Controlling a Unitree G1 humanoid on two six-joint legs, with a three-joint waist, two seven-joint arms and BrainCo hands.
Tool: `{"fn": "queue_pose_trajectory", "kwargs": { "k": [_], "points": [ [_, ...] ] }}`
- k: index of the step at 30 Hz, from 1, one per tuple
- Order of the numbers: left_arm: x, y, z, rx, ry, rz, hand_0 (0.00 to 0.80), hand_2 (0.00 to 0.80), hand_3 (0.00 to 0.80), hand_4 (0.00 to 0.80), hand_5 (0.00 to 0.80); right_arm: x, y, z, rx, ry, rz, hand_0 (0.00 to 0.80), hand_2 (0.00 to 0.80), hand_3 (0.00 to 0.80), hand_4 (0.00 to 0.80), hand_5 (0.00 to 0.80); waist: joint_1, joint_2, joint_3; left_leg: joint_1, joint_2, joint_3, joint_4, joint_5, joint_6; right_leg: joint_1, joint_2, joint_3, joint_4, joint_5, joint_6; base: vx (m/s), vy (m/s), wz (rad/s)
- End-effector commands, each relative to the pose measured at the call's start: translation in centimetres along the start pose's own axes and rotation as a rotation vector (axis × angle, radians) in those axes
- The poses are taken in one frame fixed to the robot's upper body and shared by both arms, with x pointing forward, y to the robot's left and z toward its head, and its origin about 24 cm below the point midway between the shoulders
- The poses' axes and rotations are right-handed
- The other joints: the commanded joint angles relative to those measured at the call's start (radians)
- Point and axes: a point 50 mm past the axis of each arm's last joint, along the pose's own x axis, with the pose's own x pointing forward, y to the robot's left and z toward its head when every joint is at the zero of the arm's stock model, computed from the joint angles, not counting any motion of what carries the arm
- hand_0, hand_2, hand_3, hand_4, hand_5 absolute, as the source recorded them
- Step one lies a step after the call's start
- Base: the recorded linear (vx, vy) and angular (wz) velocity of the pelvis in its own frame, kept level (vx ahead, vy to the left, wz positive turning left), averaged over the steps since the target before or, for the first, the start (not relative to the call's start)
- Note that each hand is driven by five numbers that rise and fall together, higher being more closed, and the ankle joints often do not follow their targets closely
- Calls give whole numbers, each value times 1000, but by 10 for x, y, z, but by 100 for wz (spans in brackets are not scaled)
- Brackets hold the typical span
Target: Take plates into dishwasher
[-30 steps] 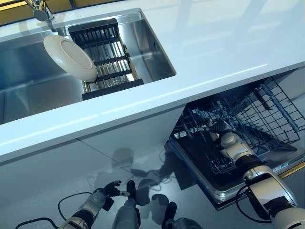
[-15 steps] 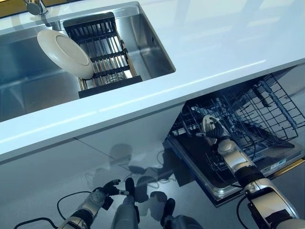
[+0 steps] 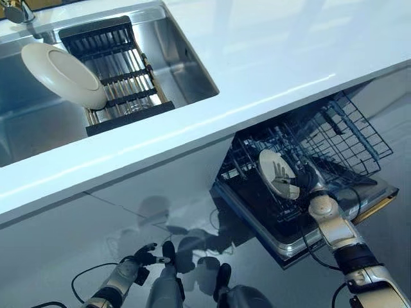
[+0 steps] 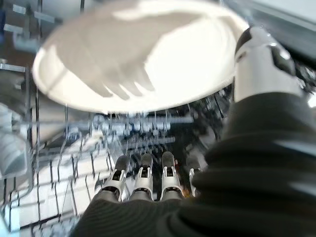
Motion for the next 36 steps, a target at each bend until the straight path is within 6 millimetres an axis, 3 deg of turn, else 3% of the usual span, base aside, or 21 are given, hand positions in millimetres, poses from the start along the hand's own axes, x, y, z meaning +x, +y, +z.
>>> {"fn": "queue_pose_trajectory", "kwargs": {
  "k": [1,5,12,17,21,25,31,36],
  "points": [
    [-1,-9,-8,-28,15,8,0,0,0,0,0,-8,-37,17,21,-160,-161,0,0,0,0,0,-36,-9,-42,40,-36,39,-2,-148,61,-69,16,40,171,-104,-65,-12,-2,-12],
    [-2,-13,-14,-45,26,12,0,0,0,0,0,-20,-46,16,124,-224,-241,0,0,0,0,0,-50,-11,-48,46,-31,55,-2,-150,61,-66,19,48,172,-106,-65,-12,-3,-8],
    [-4,-24,-24,-83,55,7,0,0,0,0,0,-49,-56,33,487,-456,-284,0,0,0,0,0,-83,-3,-69,67,-22,81,-2,-157,52,-49,19,69,172,-113,-60,1,10,-13],
    [-6,-31,-31,-95,80,-6,0,0,0,0,0,-68,-50,66,904,-772,25,0,0,0,0,0,-93,4,-87,77,-18,100,-1,-156,45,-33,17,70,163,-117,-64,-4,6,-10],
    [-6,-33,-34,-94,95,-16,0,0,0,0,0,-74,-42,87,1197,-925,295,0,0,0,0,0,-89,8,-105,78,-17,110,0,-153,39,-20,17,61,148,-116,-70,0,0,0],
    [-6,-37,-34,-81,111,-35,0,0,0,0,0,-82,-26,118,1624,-1098,621,0,0,0,0,0,-72,12,-128,74,-17,109,5,-148,34,-5,16,43,135,-118,-76,0,0,0],
    [-4,-44,-34,-59,117,-66,0,0,0,0,0,-103,-16,166,1944,-1322,979,0,0,0,0,0,-37,22,-159,67,-23,93,7,-141,31,14,12,17,117,-118,-84,3,1,1],
    [-5,-51,-35,-44,124,-86,0,0,0,0,0,-114,-12,190,2089,-1382,1169,0,0,0,0,0,-8,26,-180,65,-33,76,5,-137,33,29,8,-3,111,-121,-86,38,14,12]
  ]
}}
